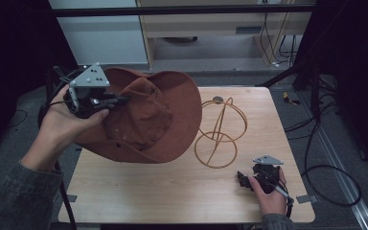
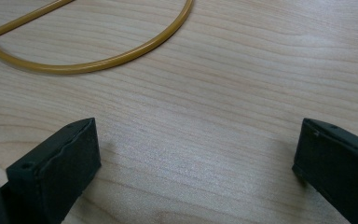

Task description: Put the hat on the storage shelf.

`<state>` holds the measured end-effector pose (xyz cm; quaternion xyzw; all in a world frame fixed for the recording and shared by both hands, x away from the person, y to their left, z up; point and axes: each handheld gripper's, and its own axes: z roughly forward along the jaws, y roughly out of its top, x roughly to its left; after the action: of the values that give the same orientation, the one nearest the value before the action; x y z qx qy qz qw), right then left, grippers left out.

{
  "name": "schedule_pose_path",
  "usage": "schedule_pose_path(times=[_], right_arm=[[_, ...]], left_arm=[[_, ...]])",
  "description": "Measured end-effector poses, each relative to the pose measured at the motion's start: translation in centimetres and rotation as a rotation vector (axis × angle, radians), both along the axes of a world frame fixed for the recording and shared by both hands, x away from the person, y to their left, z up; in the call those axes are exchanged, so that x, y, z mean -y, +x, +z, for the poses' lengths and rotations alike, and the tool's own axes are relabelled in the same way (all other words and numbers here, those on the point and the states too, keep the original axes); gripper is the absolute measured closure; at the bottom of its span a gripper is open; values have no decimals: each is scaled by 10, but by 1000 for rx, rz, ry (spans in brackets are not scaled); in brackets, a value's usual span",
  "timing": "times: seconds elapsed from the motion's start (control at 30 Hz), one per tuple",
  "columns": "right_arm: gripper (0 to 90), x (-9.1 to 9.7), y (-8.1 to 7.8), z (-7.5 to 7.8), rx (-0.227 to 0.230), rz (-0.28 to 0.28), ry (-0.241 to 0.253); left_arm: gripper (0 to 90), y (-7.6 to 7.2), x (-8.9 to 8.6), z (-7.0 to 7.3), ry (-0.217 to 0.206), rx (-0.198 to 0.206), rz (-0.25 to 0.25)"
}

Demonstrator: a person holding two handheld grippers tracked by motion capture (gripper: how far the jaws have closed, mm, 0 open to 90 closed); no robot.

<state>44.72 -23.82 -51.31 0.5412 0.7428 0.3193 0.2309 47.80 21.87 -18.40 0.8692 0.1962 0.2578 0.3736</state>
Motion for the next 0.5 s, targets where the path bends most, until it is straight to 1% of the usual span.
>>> schedule_pose_path(times=[0.07,0.27,0.4,0.5], right_arm=[[4,0,0,0,0,0,0],[5,0,0,0,-1,0,0],[4,0,0,0,-1,0,1],[5,0,0,0,-1,0,1]], left_arm=[[884,1,7,2,5,3,-8],[884,4,15,7,10,8,-15],[884,6,19,9,3,9,-14],[884,6,23,11,15,15,-17]])
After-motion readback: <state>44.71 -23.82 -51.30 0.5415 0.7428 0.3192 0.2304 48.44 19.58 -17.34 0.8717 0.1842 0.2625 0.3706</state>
